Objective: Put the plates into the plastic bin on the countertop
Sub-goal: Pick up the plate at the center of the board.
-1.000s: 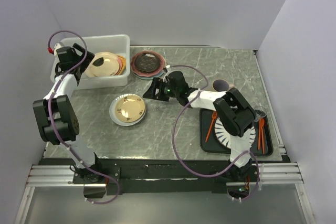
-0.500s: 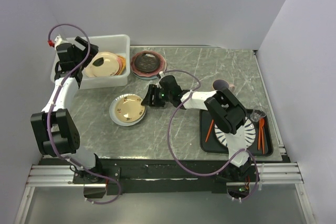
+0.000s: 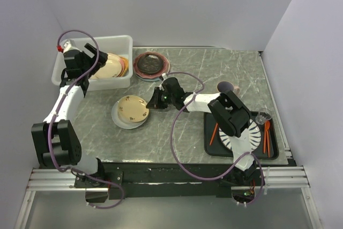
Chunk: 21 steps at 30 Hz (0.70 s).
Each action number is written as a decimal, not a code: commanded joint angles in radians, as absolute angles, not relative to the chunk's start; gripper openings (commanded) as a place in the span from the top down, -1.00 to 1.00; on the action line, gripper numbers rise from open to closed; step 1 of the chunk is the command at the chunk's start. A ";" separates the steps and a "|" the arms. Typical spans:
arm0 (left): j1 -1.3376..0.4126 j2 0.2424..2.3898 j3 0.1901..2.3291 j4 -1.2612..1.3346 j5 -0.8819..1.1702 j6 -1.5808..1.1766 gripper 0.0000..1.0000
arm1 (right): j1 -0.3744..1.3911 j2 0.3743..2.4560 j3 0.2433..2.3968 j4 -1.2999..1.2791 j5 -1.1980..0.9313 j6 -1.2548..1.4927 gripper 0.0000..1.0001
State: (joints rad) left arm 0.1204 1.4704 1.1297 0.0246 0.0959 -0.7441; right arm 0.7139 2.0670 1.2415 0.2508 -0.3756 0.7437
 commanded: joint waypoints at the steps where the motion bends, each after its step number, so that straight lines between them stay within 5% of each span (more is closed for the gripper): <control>1: 0.092 1.358 1.069 0.040 0.095 -0.721 -0.99 | 0.718 2.048 1.250 0.244 -0.345 0.721 0.77; 4: 0.075 1.295 1.014 0.032 0.095 -0.719 -0.99 | 0.718 2.040 1.243 0.249 -0.347 0.721 0.91; 21: 0.025 0.898 0.631 -0.067 0.135 -0.758 -0.99 | 0.719 2.060 1.196 0.325 -0.374 0.745 0.98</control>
State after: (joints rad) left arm 0.0307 0.9642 0.6529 -0.0395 0.1131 -0.7502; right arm 0.7136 2.0666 1.2205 0.3061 -0.3756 0.7513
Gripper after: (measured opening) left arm 0.993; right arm 0.135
